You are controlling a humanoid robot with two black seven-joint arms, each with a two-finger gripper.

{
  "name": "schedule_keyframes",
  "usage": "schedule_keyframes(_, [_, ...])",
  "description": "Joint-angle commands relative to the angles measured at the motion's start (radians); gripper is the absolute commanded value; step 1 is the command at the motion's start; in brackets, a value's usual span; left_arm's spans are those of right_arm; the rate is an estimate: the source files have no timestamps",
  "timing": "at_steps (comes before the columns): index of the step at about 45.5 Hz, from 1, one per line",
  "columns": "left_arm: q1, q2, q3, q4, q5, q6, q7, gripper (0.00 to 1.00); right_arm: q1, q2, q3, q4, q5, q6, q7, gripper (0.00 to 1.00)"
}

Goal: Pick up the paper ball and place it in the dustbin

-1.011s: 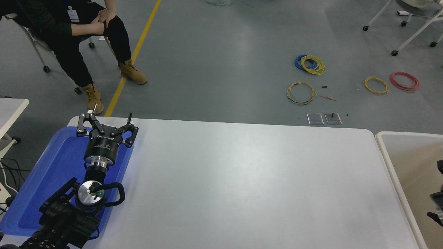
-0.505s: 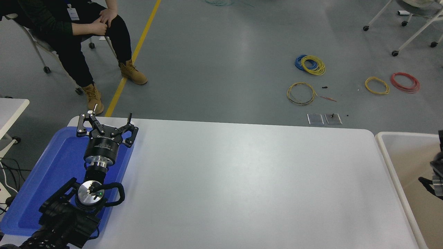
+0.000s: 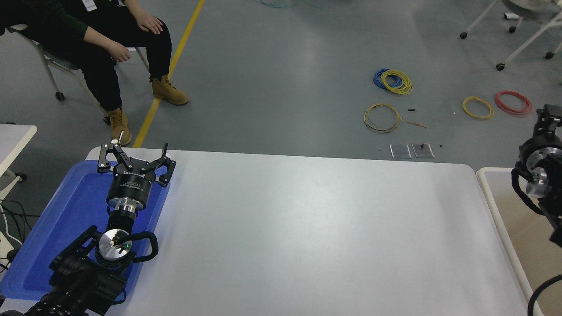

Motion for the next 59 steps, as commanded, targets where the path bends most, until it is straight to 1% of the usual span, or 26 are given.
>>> schedule_keyframes(1, [0.0, 0.0, 0.0, 0.0, 0.0, -0.001, 0.0, 1.0, -0.058, -0.007, 0.163, 0.154, -0.01, 0.023, 0.095, 1.0])
schedule_keyframes(3, [0.0, 0.0, 0.0, 0.0, 0.0, 0.001, 0.0, 1.0, -0.075, -0.007, 0.165, 0.174, -0.013, 0.037, 0.158, 1.0])
schedule_keyframes(7, [0.001, 0.0, 0.0, 0.0, 0.0, 0.001, -0.002, 1.0, -0.109, -0.006, 0.165, 0.193, -0.03, 0.095, 0.316, 1.0])
schedule_keyframes(9, [0.0, 0.0, 0.0, 0.0, 0.0, 0.001, -0.002, 1.0, -0.127, -0.004, 0.166, 0.193, -0.037, 0.132, 0.382, 1.0])
schedule_keyframes(11, [0.0, 0.0, 0.0, 0.0, 0.0, 0.001, -0.002, 1.0, -0.144, -0.001, 0.166, 0.193, -0.041, 0.163, 0.433, 1.0])
schedule_keyframes(12, [0.0, 0.0, 0.0, 0.0, 0.0, 0.001, 0.0, 1.0, -0.152, 0.001, 0.168, 0.193, -0.041, 0.173, 0.45, 1.0])
schedule_keyframes(14, [0.0, 0.0, 0.0, 0.0, 0.0, 0.001, 0.0, 1.0, -0.169, 0.002, 0.175, 0.193, -0.041, 0.189, 0.47, 1.0])
schedule_keyframes(26, [0.0, 0.0, 0.0, 0.0, 0.0, -0.001, -0.002, 1.0, -0.279, 0.067, 0.208, 0.196, -0.042, 0.284, 0.478, 1.0])
schedule_keyframes(39, [0.0, -0.001, 0.0, 0.0, 0.0, -0.001, 0.0, 1.0, -0.379, 0.174, 0.197, 0.191, -0.042, 0.324, 0.476, 1.0])
schedule_keyframes(59, [0.0, -0.001, 0.0, 0.0, 0.0, 0.001, 0.0, 1.0, -0.404, 0.186, 0.192, 0.189, -0.042, 0.33, 0.476, 1.0])
